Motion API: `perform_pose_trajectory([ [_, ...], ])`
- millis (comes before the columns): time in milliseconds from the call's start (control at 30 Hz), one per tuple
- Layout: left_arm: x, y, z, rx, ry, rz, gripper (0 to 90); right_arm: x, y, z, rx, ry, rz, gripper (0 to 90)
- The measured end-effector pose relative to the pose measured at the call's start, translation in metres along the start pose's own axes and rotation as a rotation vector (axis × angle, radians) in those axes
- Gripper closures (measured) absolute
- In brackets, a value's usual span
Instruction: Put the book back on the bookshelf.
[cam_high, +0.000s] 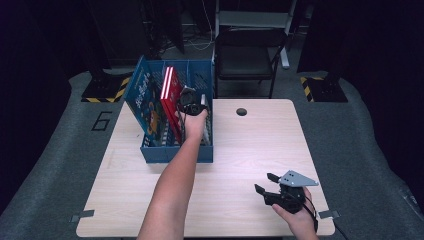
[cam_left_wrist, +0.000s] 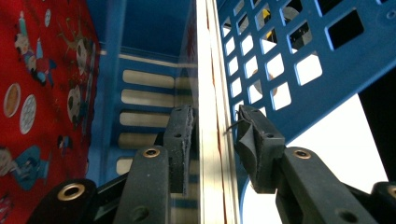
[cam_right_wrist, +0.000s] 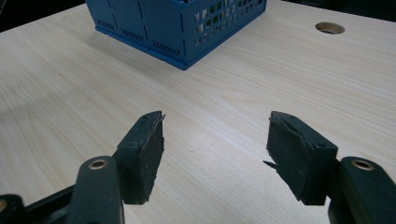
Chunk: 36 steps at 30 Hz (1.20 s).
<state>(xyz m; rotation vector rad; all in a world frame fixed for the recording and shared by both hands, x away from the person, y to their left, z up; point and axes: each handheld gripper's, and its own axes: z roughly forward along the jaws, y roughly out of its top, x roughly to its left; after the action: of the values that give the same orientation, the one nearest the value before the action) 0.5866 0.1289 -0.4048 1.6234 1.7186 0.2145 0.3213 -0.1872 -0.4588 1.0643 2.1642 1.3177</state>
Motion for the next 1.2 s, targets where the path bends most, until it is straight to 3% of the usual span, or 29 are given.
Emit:
perform_pose_trajectory([
  [333,0.011,-0.008,-0.011,0.009,0.001,0.013,63.1,0.001,0.000,0.001,0.004,-0.004,-0.011,35.8],
  [500,0.009,-0.010,-0.013,0.004,-0.018,0.003,63.2,0.002,0.000,0.002,0.008,-0.002,-0.016,35.8],
  [533,0.008,-0.010,-0.014,0.005,-0.018,0.019,63.2,0.002,0.000,0.002,0.007,-0.002,-0.015,35.8],
  [567,0.007,-0.010,-0.015,0.004,-0.018,0.009,63.2,0.002,0.000,0.003,0.008,-0.004,-0.014,35.8],
  [600,0.008,-0.010,-0.016,0.018,-0.023,0.036,63.6,0.002,0.000,0.003,0.005,-0.006,-0.012,35.8],
  [633,0.006,-0.010,-0.016,0.001,-0.021,0.016,63.8,0.002,0.000,0.003,0.005,-0.005,-0.013,35.8],
  [700,0.005,-0.011,-0.017,0.015,-0.027,0.034,64.7,0.002,0.001,0.003,0.006,-0.002,-0.016,35.8],
  [733,0.004,-0.011,-0.017,0.002,-0.025,0.020,64.9,0.003,0.001,0.002,0.006,-0.003,-0.009,35.8],
  [1200,-0.012,-0.019,-0.022,0.051,-0.067,0.131,66.8,0.006,0.001,0.005,0.011,0.000,-0.014,35.8],
])
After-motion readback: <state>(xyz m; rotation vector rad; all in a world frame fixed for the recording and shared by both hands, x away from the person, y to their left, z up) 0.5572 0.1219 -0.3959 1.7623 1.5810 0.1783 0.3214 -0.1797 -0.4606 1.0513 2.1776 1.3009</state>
